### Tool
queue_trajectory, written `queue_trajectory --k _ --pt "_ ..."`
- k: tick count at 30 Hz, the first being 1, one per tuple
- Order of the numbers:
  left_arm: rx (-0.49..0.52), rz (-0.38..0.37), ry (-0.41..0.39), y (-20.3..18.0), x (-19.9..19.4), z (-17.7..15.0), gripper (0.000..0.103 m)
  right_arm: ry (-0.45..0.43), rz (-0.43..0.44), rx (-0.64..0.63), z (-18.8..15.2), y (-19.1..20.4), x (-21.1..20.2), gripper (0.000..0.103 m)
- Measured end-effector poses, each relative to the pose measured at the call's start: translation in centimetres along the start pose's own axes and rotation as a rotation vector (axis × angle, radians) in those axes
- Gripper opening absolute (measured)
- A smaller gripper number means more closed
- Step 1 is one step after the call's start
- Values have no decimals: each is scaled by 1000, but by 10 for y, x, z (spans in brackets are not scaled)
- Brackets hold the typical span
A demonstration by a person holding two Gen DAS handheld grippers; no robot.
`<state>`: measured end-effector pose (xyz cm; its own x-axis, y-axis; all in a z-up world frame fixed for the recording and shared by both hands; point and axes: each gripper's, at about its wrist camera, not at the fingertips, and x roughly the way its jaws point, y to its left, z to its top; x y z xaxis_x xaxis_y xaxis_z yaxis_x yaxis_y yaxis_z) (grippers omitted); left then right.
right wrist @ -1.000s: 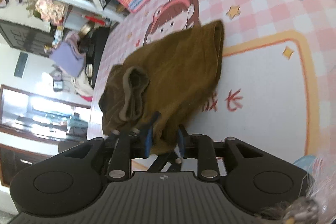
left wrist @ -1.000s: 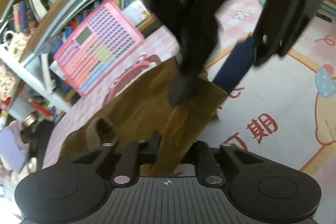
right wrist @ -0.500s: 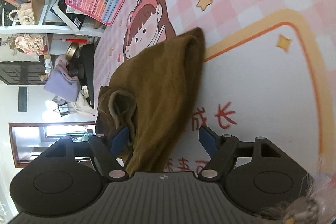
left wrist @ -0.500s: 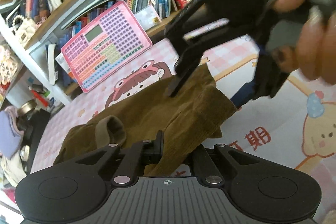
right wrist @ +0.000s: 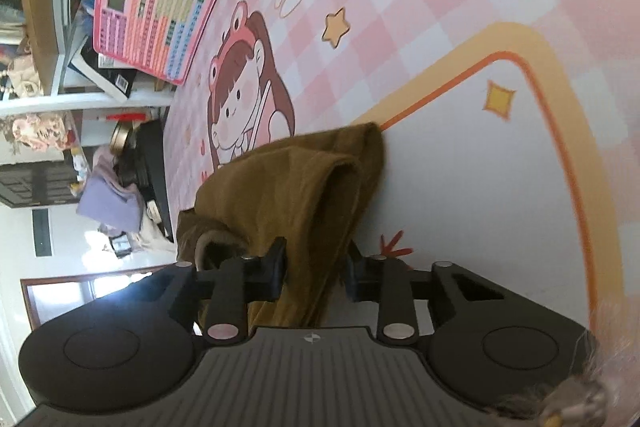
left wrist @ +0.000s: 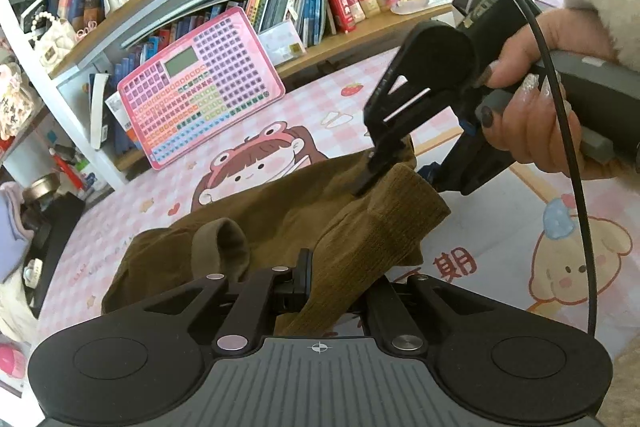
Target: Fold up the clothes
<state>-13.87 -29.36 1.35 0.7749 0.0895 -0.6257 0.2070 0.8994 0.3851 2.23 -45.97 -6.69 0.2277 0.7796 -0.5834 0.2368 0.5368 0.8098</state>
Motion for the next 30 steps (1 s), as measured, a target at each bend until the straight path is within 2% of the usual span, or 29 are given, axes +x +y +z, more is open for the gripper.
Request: queue_trajectory --k 5,6,7,8,13,20,23,26,30 --pt "-14 -7 -4 -1 -5 -3 4 -26 -2 12 2 -7 -7 28" --pt "-19 -8 -3 -1 -6 -3 4 -30 4 8 1 -7 -8 25" --pt "-28 -10 -4 0 -7 -4 4 -34 10 3 1 -6 -10 15" --pt "-36 -13 -5 1 -9 -4 4 -42 20 -8 0 -4 -12 13" --pt "-79 -45 -14 5 -14 -5 4 -85 53 -79 -3 11 -24 11" --pt "-128 -102 -10 10 -14 -10 4 -87 -13 -59 -8 5 -22 11" --pt "-170 -120 -28 22 -19 -9 4 -108 8 -94 -9 19 -30 11" --pt "-240 -139 -57 38 -26 -8 5 -138 52 -164 -12 49 -37 11" --pt "-367 -180 -100 69 -35 -14 5 -166 84 -254 -20 91 -38 11"
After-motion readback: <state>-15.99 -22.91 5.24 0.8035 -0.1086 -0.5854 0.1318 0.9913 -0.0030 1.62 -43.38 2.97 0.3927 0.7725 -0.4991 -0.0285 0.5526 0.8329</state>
